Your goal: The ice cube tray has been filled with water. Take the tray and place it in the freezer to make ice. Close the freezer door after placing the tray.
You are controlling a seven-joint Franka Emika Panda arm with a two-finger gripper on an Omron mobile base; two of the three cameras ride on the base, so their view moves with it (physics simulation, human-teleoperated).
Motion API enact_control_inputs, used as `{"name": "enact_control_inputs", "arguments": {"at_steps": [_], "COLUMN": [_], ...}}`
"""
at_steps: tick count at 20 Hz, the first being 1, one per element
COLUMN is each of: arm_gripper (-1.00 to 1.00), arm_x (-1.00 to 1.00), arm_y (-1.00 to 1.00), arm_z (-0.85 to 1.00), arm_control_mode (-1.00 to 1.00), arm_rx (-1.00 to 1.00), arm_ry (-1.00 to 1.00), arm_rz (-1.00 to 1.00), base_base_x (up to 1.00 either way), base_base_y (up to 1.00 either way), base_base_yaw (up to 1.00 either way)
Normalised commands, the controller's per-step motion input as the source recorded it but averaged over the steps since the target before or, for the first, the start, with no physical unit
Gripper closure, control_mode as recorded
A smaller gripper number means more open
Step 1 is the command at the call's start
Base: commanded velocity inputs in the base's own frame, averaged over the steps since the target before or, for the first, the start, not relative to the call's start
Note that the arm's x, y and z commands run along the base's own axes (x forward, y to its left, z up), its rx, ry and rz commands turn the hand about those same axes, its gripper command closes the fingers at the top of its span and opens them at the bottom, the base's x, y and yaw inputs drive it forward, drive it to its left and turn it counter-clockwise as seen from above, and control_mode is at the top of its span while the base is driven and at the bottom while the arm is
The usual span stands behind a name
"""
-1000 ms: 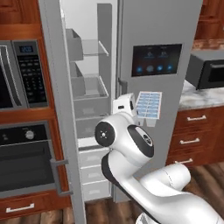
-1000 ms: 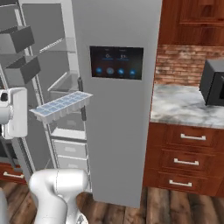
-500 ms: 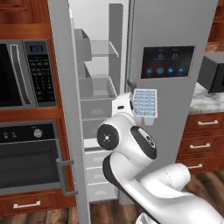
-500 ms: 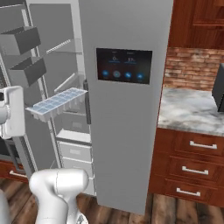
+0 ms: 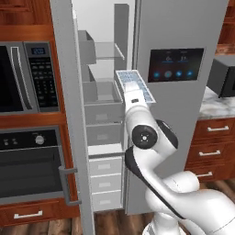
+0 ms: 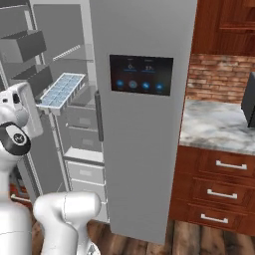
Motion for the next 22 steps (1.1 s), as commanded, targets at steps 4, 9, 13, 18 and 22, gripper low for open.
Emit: {"name": "enact_control_inputs", "arguments": {"at_steps": [4,9,13,18,22], "arm_gripper": [1.0,1.0,1.0,1.0,1.0], "arm_x": [0.45,0.66,0.95,0.9,0.89], "arm_y": [0.23,0.03,0.03,0.27,0.23], "arm_z": [0.48,0.53,0.39,0.39,0.24], "arm_control_mode": [-1.0,-1.0,-1.0,-1.0,-1.0], "arm_rx": [0.0,0.0,0.0,0.0,0.0], "arm_ry": [-0.08,-0.02,0.05,0.04,0.06], "arm_rz": [0.25,0.08,0.0,0.0,0.0], "base_base_x": [0.0,0.0,0.0,0.0,0.0], "base_base_y": [0.0,0.0,0.0,0.0,0.0], "base_base_yaw": [0.0,0.0,0.0,0.0,0.0]}}
